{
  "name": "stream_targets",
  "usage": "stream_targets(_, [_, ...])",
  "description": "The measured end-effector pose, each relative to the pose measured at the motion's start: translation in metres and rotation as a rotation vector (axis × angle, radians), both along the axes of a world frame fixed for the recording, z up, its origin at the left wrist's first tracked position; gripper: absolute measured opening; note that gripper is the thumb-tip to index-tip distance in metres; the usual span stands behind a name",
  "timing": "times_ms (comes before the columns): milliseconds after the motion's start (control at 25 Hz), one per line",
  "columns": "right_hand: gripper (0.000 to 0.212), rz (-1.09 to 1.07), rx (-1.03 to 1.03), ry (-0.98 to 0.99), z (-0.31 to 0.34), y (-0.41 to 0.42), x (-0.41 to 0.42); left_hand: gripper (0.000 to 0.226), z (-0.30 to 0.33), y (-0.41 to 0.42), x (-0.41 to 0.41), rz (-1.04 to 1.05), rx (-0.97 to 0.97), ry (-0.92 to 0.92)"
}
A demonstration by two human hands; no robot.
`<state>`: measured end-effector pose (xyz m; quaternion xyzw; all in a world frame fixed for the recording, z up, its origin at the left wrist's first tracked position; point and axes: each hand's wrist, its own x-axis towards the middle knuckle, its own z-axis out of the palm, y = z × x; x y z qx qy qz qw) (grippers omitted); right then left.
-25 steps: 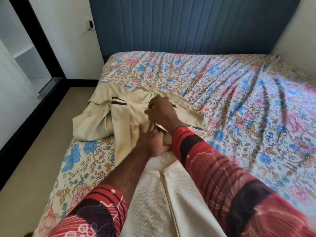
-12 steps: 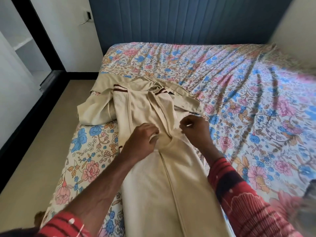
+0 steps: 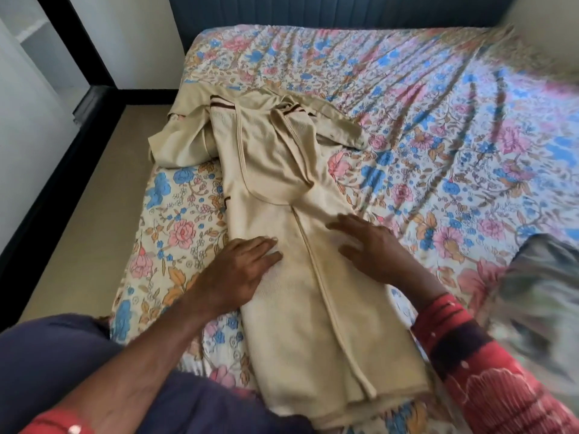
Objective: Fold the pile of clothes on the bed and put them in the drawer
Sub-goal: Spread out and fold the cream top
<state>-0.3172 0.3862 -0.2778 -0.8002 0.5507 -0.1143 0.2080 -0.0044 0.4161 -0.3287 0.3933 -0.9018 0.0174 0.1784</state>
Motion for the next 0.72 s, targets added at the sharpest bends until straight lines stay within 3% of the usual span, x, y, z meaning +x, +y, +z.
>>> stream_targets(80, [0.056,0.040,0.045,-0.056,0.002,0.031,-0.032,0.080,0.003,0.019,0.015,-0.093,-0.019,-0.171])
stream_targets(160, [0.076,0.050,0.057,0.003,0.009,0.071,-0.062,0.093,0.009,0.042,0.024,-0.190,-0.053,-0.272])
stream_targets(240, [0.090,0.126,0.109,0.225,0.013,0.110,-0.081,0.085,0.013,0.066,0.022,-0.325,-0.101,-0.320])
stream_targets(320, [0.089,0.205,0.180,0.484,0.015,0.136,-0.091,0.071,0.012,0.088,0.014,-0.465,-0.109,-0.338])
stream_targets(400, [0.092,0.286,0.164,0.570,0.023,0.142,-0.095,0.064,0.010,0.101,0.007,-0.582,-0.115,-0.357])
stream_targets(600, [0.066,0.485,0.134,0.558,0.024,0.146,-0.099,0.055,0.002,0.115,-0.007,-0.714,-0.126,-0.344])
stream_targets(680, [0.054,0.476,0.229,0.447,0.017,0.144,-0.101,0.047,0.003,0.118,-0.013,-0.676,-0.051,-0.308])
stream_targets(720, [0.046,0.459,0.268,0.343,0.017,0.143,-0.103,0.043,0.004,0.121,-0.016,-0.605,0.075,-0.244])
